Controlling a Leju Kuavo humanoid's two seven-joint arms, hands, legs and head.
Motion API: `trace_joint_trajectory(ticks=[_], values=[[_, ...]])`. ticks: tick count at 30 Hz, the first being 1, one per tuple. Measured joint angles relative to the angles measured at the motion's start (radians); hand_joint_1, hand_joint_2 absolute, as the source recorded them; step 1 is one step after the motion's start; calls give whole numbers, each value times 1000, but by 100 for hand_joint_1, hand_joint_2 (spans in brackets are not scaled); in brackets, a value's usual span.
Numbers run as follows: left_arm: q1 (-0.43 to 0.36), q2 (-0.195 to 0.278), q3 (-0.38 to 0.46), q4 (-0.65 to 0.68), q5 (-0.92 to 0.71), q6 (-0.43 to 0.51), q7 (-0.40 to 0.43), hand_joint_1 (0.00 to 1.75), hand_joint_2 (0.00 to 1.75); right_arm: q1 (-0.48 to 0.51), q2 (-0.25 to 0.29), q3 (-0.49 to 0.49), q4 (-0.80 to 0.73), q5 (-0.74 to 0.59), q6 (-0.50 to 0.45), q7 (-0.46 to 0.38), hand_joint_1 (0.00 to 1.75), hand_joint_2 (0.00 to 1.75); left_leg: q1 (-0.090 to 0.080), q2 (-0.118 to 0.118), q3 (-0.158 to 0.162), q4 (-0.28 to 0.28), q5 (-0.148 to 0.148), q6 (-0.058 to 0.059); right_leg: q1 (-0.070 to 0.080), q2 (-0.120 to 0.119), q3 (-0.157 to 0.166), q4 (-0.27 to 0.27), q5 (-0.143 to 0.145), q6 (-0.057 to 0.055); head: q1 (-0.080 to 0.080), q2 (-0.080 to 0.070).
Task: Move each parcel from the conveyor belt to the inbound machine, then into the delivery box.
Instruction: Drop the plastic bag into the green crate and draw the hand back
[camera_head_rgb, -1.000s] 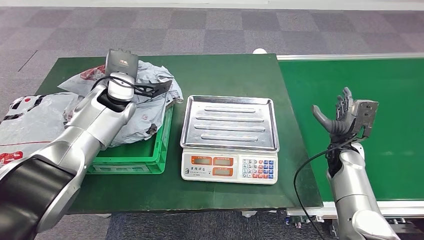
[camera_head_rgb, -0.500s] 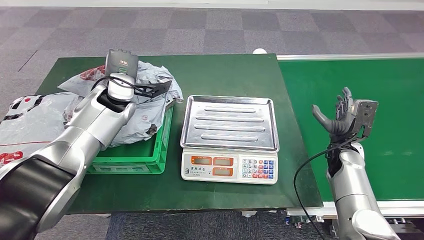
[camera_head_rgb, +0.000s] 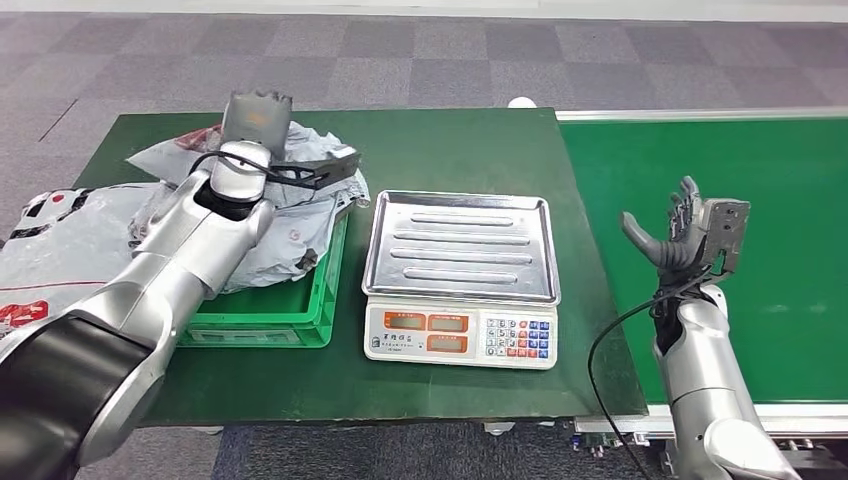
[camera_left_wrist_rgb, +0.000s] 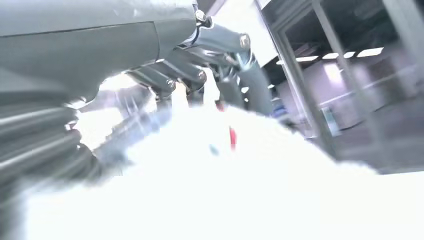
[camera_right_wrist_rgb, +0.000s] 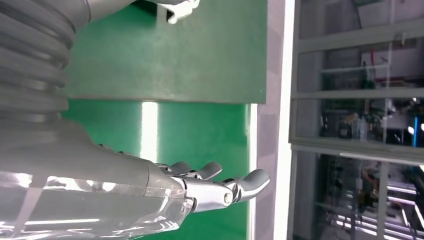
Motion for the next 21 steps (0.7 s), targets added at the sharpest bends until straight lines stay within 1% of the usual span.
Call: trace_joint_trajectory(ticks=[3,6,17,21], values=[[-5,-30,45,-1,14,22,-7,0,175,-1,8,0,7,6,1,3,0,175,0,-1,0,0,0,0,-1,0,0,0,0,0,0,0],[-6,-43,68,-3,16,26,-9,0,175,-1,11,0,11,6,1,3,0,175,-1,0,0,0,0,0,-1,0,0,0,0,0,0,0],[-6,-50,93,-3,17,27,-11,0,175,-3,12,0,17,7,-2,3,0,175,0,0,0,0,0,0,0,0,0,0,0,0,0,0],[-6,-51,107,-3,25,29,-25,0,175,-4,14,0,19,11,-5,3,0,175,0,0,0,0,0,0,0,0,0,0,0,0,0,0]])
